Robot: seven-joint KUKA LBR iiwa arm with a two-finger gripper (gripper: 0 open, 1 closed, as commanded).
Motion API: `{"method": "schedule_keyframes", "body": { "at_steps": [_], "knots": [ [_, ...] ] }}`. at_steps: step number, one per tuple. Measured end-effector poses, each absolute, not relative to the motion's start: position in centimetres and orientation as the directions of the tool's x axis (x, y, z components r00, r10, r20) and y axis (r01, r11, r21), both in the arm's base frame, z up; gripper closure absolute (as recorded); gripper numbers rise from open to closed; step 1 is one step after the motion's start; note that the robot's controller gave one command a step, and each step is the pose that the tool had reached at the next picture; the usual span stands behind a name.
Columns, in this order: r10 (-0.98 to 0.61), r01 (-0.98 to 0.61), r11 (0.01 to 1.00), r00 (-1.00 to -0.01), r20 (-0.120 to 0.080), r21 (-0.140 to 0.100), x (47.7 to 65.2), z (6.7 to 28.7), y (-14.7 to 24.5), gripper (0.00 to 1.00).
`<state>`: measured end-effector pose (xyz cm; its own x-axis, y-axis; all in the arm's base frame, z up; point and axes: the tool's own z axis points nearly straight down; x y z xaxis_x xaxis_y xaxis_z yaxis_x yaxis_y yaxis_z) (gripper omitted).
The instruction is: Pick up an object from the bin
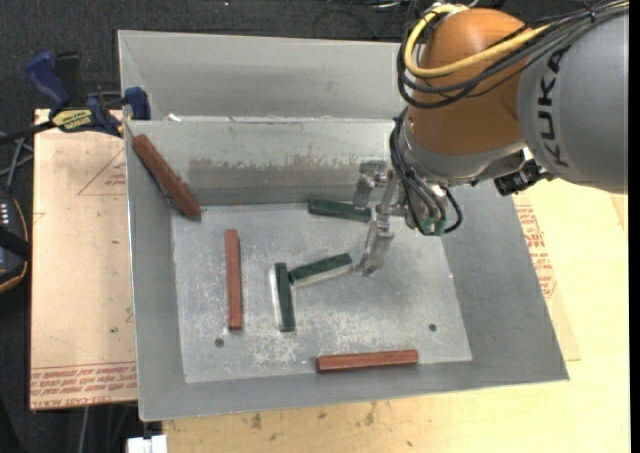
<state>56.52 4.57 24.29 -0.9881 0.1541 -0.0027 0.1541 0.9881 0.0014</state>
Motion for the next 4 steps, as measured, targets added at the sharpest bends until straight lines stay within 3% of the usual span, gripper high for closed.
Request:
{"method": "schedule_keyframes", "body": {
  "at_steps": [1, 2, 3, 4],
  "knots": [
    [0.082, 0.082, 0.997, -0.997, -0.008, 0.002, 57.3, 21.4, 5.2, 0.0],
    [0.034, 0.034, 0.999, -0.999, -0.004, 0.001, 55.6, 13.9, 7.0, 0.0],
    [0.014, 0.014, 1.0, -1.0, -0.004, 0.001, 61.7, 7.1, 5.9, 1.0],
    [0.014, 0.014, 1.0, -1.0, -0.004, 0.001, 61.7, 7.1, 5.9, 1.0]
  ]
}}
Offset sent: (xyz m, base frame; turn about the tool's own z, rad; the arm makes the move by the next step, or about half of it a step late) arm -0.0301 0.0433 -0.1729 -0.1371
